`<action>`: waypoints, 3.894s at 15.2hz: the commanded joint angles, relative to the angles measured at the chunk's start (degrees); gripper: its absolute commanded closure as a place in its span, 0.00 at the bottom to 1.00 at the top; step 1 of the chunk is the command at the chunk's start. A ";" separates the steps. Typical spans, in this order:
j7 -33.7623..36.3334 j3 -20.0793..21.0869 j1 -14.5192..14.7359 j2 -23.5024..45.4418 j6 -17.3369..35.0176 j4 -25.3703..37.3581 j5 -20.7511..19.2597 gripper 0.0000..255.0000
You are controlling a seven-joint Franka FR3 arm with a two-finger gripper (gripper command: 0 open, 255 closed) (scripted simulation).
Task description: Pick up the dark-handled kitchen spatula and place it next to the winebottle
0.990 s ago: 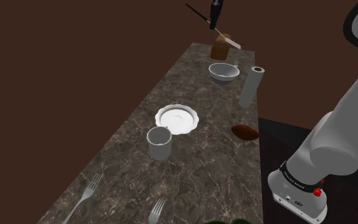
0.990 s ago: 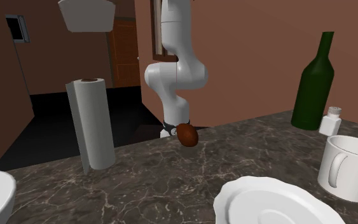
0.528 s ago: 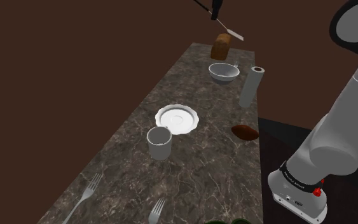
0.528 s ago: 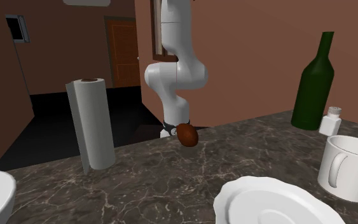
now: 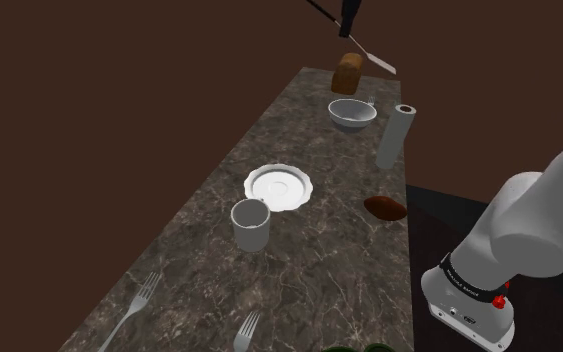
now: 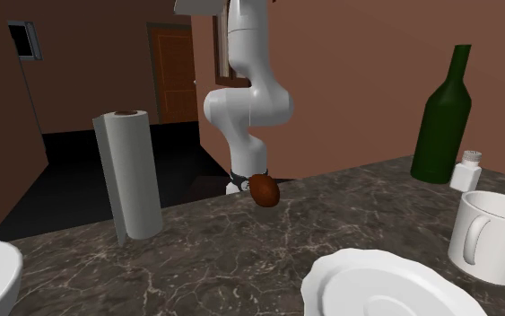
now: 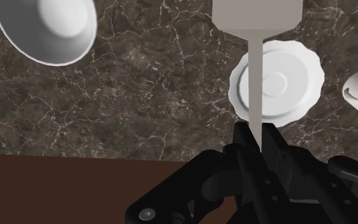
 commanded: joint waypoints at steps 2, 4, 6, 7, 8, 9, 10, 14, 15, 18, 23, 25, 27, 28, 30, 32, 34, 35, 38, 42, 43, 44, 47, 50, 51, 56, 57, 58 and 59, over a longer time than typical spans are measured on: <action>3.21 1.99 1.20 -5.93 0.95 -6.84 -0.26 1.00; 5.44 3.49 1.92 -9.12 0.96 -10.00 -0.10 1.00; 7.69 5.02 2.62 -12.09 0.82 -12.78 0.24 1.00; 8.82 5.80 2.95 -13.50 0.70 -14.04 0.47 1.00; 9.96 6.60 3.28 -14.86 0.55 -15.22 0.74 1.00; 11.10 7.41 3.62 -16.17 0.37 -16.32 1.05 1.00; 12.25 8.22 3.96 -17.43 0.17 -17.34 1.39 1.00; 16.91 11.63 5.24 -21.98 -0.81 -20.70 3.11 1.00; 18.10 12.51 5.57 -22.99 -1.09 -21.36 3.62 1.00; 21.72 15.24 6.50 -25.75 -1.97 -22.94 5.31 1.00; 27.98 20.08 7.95 -29.32 -3.51 -24.26 8.56 1.00; 30.57 22.12 8.47 -30.39 -4.11 -24.34 9.97 1.00; 33.23 24.21 8.96 -31.24 -4.68 -24.17 11.42 1.00; 34.58 25.28 9.19 -31.59 -4.94 -24.00 12.15 1.00; 37.32 27.46 9.61 -32.11 -5.45 -23.47 13.62 1.00; 40.12 29.73 9.96 -32.41 -5.90 -22.69 15.07 1.00; 42.97 32.08 10.19 -32.49 -6.29 -21.66 16.51 1.00; 44.45 33.34 10.25 -32.45 -6.48 -21.04 17.25 1.00; 43.98 33.40 10.65 -34.03 -4.49 -24.58 17.71 1.00; 43.45 33.61 11.19 -35.96 -1.90 -29.07 18.33 1.00; 43.33 33.68 11.32 -36.41 -1.25 -30.16 18.49 1.00; 43.22 33.76 11.46 -36.85 -0.61 -31.23 18.65 1.00; 42.89 34.04 11.85 -38.12 1.29 -34.38 19.16 1.00; 42.58 34.40 12.23 -39.28 3.19 -37.41 19.69 1.00; 42.49 34.53 12.36 -39.65 3.81 -38.40 19.87 1.00; 42.06 35.29 12.99 -41.35 6.95 -43.18 20.84 1.00; 41.98 35.47 13.11 -41.65 7.58 -44.10 21.04 1.00; 41.90 35.65 13.23 -41.95 8.21 -45.02 21.25 1.00; 41.82 35.83 13.36 -42.24 8.84 -45.92 21.46 1.00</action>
